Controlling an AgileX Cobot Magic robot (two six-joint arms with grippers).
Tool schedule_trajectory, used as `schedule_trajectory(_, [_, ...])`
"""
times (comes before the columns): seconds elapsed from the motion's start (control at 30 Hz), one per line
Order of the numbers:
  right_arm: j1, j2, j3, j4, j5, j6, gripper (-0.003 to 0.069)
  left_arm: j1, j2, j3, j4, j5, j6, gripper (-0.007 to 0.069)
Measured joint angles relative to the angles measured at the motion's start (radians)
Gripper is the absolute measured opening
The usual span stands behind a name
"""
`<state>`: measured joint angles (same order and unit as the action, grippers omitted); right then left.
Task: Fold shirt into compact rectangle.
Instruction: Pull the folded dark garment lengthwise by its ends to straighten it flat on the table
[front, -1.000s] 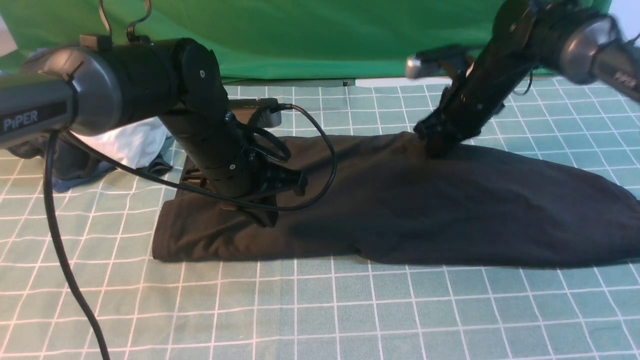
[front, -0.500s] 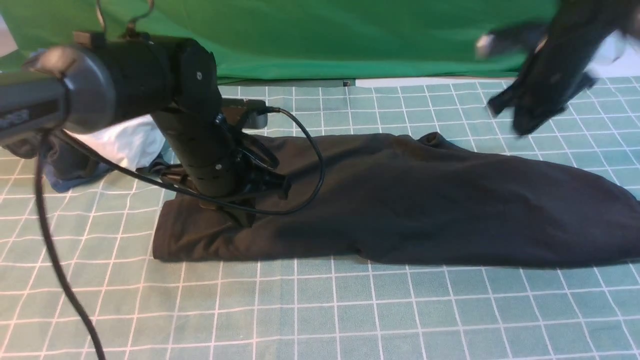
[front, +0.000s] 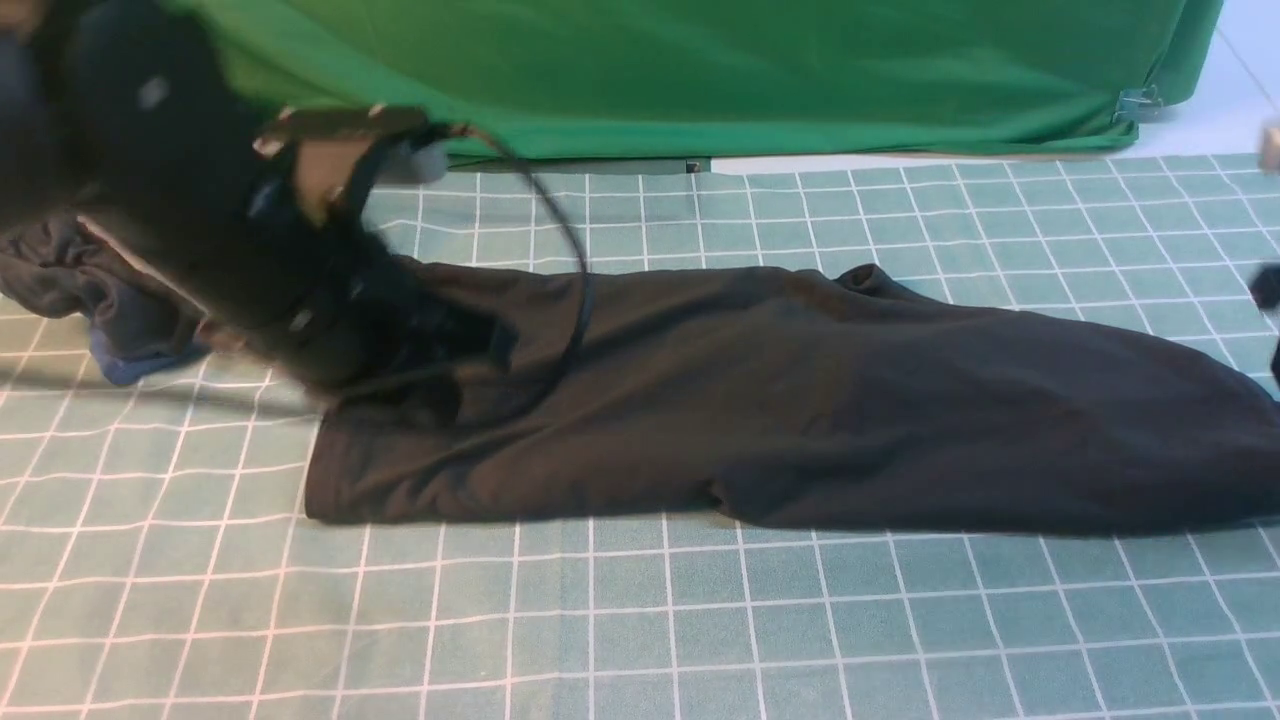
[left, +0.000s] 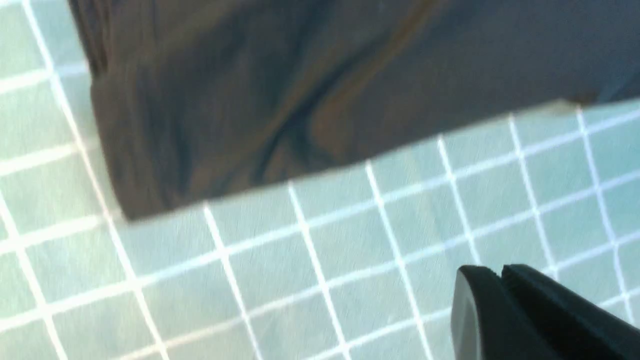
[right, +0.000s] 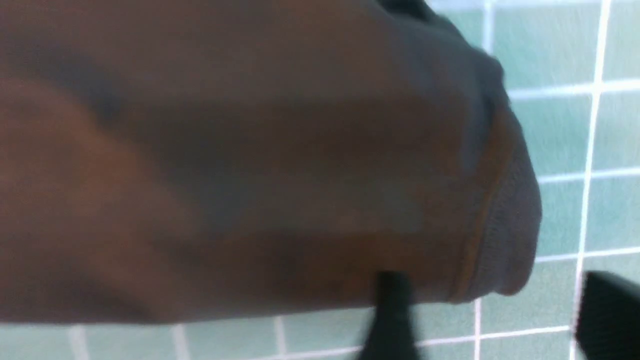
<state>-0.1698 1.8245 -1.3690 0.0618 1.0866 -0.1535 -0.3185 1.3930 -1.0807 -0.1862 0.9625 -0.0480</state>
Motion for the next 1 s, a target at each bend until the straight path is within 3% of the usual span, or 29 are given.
schedule_trajectory(0.03, [-0.008,0.011,0.009,0.000,-0.016,0.000,0.0555,0.000,-0.020,0.030,-0.003,-0.014,0.000,0.0008])
schedule_trajectory(0.17, [-0.014,0.058,0.011,0.001,-0.079,-0.003,0.0636,0.000,-0.089,0.155,-0.030,-0.085,-0.004,0.0008])
schedule_trajectory(0.43, [-0.014,0.171,0.011,0.002,-0.116,-0.002,0.0630,0.000,-0.123,0.237,-0.050,-0.116,-0.011,0.0008])
schedule_trajectory(0.5, [-0.014,0.185,0.013,0.003,-0.112,-0.001,0.0592,0.000,-0.123,0.237,-0.050,-0.116,-0.012,0.0008])
schedule_trajectory(0.57, [-0.014,0.186,0.013,0.016,-0.111,-0.006,0.0486,0.000,-0.123,0.238,-0.051,-0.124,-0.012,0.0008])
schedule_trajectory(0.6, [-0.014,0.186,0.013,0.016,-0.110,-0.008,0.0475,0.000,-0.123,0.238,-0.052,-0.124,-0.012,0.0008])
schedule_trajectory(0.77, [-0.014,0.186,0.013,0.036,-0.111,-0.039,0.0111,0.000,-0.123,0.238,-0.058,-0.138,-0.019,0.0008])
schedule_trajectory(0.87, [-0.016,0.186,0.013,0.032,-0.111,-0.054,0.0047,0.000,-0.123,0.238,-0.058,-0.140,-0.019,0.0008])
schedule_trajectory(1.0, [-0.038,0.163,0.007,-0.034,-0.104,-0.007,0.0035,0.000,-0.123,0.238,-0.058,-0.139,-0.008,0.0008])
